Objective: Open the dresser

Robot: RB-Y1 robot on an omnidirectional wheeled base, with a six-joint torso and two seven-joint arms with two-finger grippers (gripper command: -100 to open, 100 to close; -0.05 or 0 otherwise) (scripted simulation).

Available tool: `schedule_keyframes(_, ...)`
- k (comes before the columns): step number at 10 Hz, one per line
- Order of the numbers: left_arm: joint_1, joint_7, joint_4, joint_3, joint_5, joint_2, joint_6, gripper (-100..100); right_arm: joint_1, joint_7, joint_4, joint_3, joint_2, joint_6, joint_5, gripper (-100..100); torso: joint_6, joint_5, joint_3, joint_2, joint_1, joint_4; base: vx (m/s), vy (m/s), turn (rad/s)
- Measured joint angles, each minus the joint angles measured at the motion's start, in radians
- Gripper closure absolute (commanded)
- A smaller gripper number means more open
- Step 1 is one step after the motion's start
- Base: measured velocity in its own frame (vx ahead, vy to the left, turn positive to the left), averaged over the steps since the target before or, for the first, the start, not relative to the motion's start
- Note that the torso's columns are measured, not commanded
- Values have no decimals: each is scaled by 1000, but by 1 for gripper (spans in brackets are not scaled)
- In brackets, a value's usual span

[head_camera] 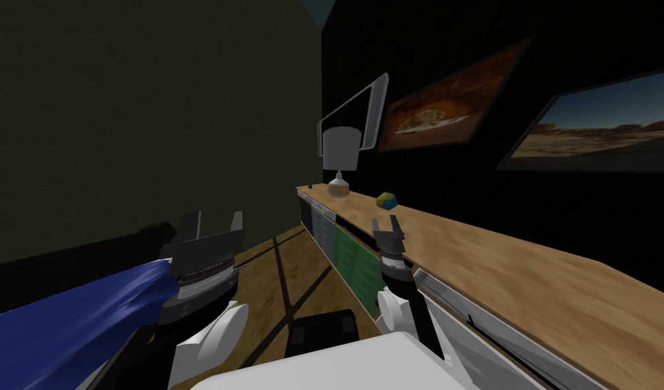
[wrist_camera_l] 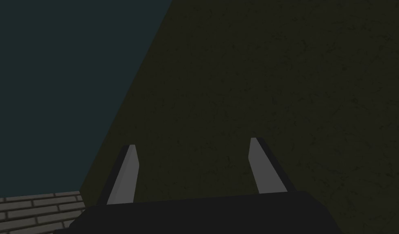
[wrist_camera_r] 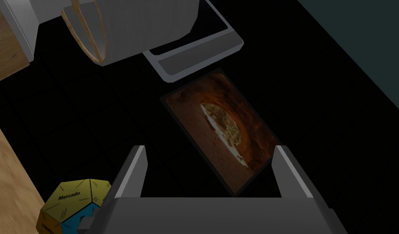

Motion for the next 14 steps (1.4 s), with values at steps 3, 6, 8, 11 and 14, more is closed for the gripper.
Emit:
schedule_keyframes(3,0,0,0,0,0,0,0,0,0,0,0,0,0,0,0,0,0,0,-351,175,0,176,0,0,0)
schedule_keyframes(6,0,0,0,0,0,0,0,0,0,0,0,0,0,0,0,0,0,0,-792,396,0,396,0,0,0)
schedule_keyframes(8,0,0,0,0,0,0,0,0,0,0,0,0,0,0,0,0,0,0,-1087,544,0,544,0,0,0)
schedule_keyframes(11,0,0,0,0,0,0,0,0,0,3,0,-3,-19,3,9,-100,0,0,-1451,725,1,724,18,17,-1)
schedule_keyframes(14,0,0,0,0,0,0,0,0,2,35,2,-13,-83,23,74,-100,0,1,-1477,736,3,737,65,83,-8)
